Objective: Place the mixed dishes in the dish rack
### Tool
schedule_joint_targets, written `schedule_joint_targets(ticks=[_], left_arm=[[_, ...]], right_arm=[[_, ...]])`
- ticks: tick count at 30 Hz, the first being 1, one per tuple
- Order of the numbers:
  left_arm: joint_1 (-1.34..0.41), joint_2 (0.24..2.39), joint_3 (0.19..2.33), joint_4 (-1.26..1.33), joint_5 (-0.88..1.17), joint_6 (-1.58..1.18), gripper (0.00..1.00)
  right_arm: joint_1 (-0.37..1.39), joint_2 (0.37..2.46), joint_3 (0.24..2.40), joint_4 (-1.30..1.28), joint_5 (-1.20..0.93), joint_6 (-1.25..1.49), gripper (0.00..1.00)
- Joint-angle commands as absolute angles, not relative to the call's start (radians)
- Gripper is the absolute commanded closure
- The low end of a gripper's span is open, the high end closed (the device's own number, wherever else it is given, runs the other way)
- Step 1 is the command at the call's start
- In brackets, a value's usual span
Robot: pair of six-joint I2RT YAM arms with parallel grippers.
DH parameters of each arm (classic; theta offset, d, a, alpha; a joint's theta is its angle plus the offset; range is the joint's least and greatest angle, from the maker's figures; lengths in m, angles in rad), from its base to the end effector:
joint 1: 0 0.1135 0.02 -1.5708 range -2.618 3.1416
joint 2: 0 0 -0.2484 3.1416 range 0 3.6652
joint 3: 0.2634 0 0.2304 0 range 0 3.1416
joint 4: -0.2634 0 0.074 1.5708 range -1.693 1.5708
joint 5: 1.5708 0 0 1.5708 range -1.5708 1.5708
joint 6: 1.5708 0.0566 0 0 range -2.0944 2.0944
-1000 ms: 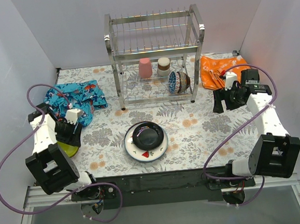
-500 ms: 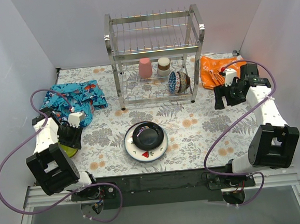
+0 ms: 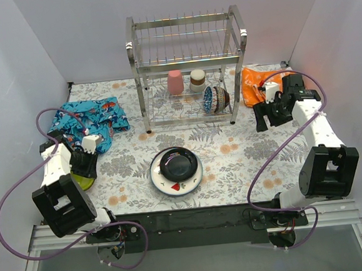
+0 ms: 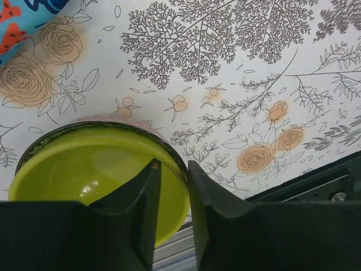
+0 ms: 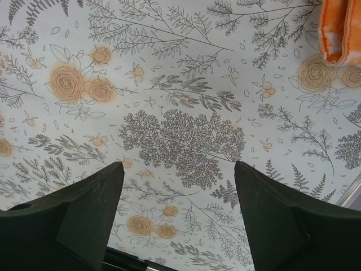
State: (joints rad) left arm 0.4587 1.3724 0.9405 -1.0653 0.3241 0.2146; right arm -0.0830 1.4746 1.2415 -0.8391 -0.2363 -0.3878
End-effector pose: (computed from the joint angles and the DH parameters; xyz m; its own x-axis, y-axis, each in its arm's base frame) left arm 0.1941 0.0757 0.1911 -0.9586 -0.2482 -0.1395 -0.1991 0.9346 -0.2947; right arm 0.2882 -0.0107 0.2544 -0.7985 -0.3025 -0.5204 -0.3596 0.9331 0.0095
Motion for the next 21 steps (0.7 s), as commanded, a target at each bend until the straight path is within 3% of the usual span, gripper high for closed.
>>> schedule_joint_targets(ticks=[1, 10, 17, 21], left_arm=[[0.457, 1.376, 0.956, -1.042, 0.324, 0.21, 0.79], [0.459, 1.41, 1.028, -1.121, 0.374, 0.187, 1.0], [0.459, 1.394, 1.14, -1.256, 0.379, 0.196, 1.0], [0.457, 1.39, 1.309, -1.334, 0.409, 0.196, 1.0]], right_arm=[[-0.063, 1.473, 1.272, -0.848, -0.215, -0.387, 0.13], [-0.054, 1.468, 1.252, -0.844, -0.201, -0.391, 0.13], [-0.052, 1.476, 1.23, -0.824, -0.212, -0.387, 0.13], [-0.051, 1.473, 1.207, -0.811, -0.215, -0.387, 0.13]])
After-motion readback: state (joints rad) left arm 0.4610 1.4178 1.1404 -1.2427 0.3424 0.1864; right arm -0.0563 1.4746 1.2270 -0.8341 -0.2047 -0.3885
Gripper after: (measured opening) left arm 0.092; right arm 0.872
